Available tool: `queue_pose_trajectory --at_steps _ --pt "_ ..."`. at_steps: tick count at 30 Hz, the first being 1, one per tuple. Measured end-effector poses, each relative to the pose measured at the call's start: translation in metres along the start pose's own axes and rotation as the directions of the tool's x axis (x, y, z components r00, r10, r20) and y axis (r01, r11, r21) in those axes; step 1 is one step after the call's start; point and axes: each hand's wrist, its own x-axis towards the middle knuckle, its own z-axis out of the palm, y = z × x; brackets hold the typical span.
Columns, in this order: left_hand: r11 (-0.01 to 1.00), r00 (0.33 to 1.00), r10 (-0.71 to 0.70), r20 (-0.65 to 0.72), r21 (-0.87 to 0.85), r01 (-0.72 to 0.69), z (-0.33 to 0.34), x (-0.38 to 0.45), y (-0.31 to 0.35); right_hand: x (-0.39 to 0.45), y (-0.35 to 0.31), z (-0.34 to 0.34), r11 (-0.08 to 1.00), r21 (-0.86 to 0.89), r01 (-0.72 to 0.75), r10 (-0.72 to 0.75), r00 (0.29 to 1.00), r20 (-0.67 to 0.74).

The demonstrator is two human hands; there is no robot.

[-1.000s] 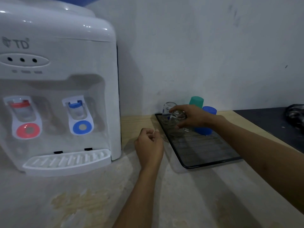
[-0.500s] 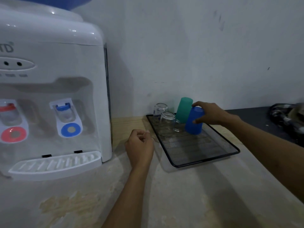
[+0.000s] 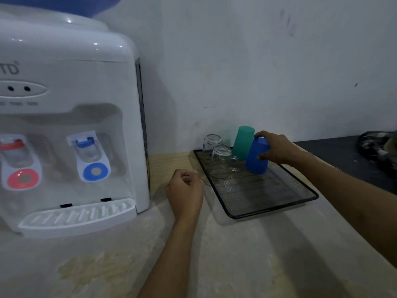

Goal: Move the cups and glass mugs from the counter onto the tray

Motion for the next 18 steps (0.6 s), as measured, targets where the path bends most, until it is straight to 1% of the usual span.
queue_pose_trajectory --at_steps 5,9,11,14,16,17,18 --pt "1.000 1.000 -0.018 0.001 0.002 0.018 0.000 0.001 -0.001 -0.007 -0.001 0.006 0.998 0.040 -0.048 0.048 0.999 0.006" --pt "1.000 1.000 -0.013 0.004 -0.002 0.013 -0.001 0.001 -0.002 -0.024 -0.006 0.010 0.995 0.073 -0.067 0.075 0.991 -0.112" --pt "1.000 1.000 -0.016 0.004 0.000 0.016 0.000 0.001 -0.002 -0.039 -0.012 0.014 0.997 0.079 -0.018 0.035 0.976 -0.216" --pt "1.000 1.000 -0.012 0.014 0.013 0.012 0.000 0.000 -0.001 -0.069 -0.024 0.023 0.995 0.066 0.079 -0.049 0.928 -0.369" --pt "0.999 0.999 -0.022 0.032 0.028 0.021 -0.002 -0.001 0.001 -0.092 -0.036 0.028 0.986 0.069 0.154 -0.113 0.905 -0.410" --pt "0.999 0.999 -0.020 0.045 0.027 0.019 -0.004 -0.002 0.001 -0.107 -0.042 0.037 0.976 0.086 0.199 -0.148 0.900 -0.409" --pt "0.999 0.997 -0.029 0.069 0.048 0.026 -0.005 -0.002 0.002 -0.121 -0.048 0.048 0.971 0.111 0.212 -0.153 0.908 -0.391"
